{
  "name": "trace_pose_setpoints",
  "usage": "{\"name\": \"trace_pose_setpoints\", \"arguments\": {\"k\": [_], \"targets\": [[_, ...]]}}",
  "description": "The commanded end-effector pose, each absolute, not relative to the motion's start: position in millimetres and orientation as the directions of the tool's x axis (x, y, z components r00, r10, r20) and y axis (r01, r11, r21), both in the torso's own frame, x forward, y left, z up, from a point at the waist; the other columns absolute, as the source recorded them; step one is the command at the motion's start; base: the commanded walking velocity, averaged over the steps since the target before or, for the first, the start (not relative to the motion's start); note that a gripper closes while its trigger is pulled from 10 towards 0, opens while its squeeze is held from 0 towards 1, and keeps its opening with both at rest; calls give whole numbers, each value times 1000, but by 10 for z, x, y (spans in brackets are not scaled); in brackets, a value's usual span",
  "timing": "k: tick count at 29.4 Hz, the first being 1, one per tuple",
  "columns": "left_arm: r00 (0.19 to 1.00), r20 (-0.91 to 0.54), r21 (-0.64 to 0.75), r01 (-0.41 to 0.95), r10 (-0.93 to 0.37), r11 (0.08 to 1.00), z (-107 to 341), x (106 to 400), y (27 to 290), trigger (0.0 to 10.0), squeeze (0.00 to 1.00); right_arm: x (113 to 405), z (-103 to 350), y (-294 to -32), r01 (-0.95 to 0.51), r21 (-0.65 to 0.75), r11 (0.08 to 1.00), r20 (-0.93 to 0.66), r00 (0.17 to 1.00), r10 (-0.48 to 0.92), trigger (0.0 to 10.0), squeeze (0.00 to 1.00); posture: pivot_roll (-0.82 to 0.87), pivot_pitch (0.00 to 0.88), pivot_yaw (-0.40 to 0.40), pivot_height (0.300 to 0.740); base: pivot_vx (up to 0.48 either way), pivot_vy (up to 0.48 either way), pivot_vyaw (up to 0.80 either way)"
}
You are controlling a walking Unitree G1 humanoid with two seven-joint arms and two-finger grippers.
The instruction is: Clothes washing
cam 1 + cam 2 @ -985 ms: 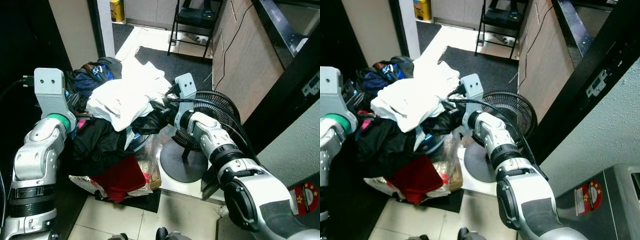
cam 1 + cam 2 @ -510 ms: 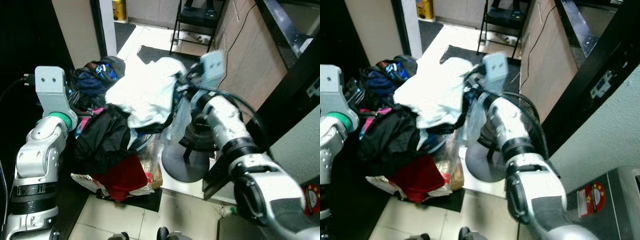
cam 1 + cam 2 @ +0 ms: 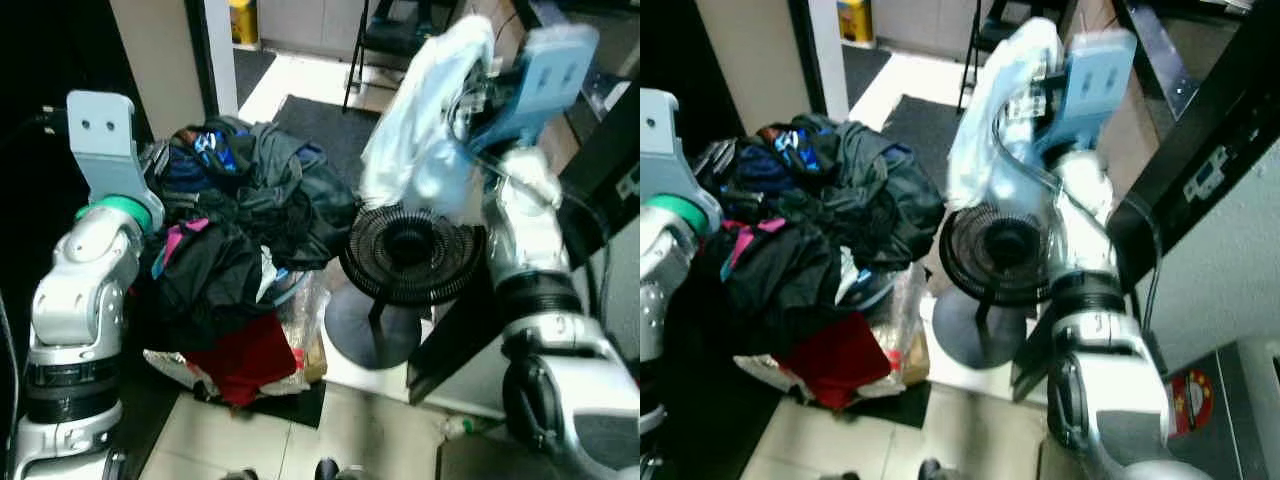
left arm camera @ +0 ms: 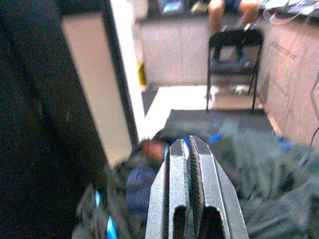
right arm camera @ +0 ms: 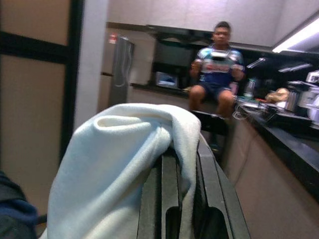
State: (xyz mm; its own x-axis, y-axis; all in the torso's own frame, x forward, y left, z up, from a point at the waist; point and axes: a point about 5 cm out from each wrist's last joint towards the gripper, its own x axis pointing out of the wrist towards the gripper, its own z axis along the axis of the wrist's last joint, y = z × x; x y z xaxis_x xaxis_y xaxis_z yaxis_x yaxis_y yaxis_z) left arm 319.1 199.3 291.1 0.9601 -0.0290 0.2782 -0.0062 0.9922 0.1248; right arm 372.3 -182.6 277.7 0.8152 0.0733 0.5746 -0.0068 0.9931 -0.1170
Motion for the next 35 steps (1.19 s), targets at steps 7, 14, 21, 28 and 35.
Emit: {"name": "trace_pose_setpoints", "arguments": {"k": [7, 14, 21, 28, 35], "targets": [[935, 350, 116, 12, -52, 993, 3081, 3171, 1933, 10000, 0, 3573, 3142, -1865, 84, -110, 990, 706, 708, 18, 10000, 0, 57, 0, 38, 740, 0, 0, 0], [930, 365, 95, 8, -42, 995, 3138, 3164, 1978, 10000, 0, 3600, 3003, -1917, 91, 34, 995, 642, 762, -92, 10000, 0, 66, 0, 44, 740, 0, 0, -571], [928, 372, 118, -11, -34, 993, 3184, 3160, 2038, 10000, 0, 3584, 2925, -1922, 105, 62, 992, 609, 784, -121, 10000, 0, 76, 0, 53, 740, 0, 0, -800], [927, 373, 124, -11, -36, 992, 3215, 3166, 2065, 10000, 0, 3603, 2899, -1871, 107, 78, 991, 595, 793, -132, 10000, 0, 85, 0, 60, 740, 0, 0, -800], [927, 374, 128, -10, -39, 992, 3235, 3179, 2075, 10000, 0, 3599, 2908, -1830, 100, 96, 990, 589, 797, -137, 10000, 0, 87, 0, 70, 740, 0, 0, -800]]}}
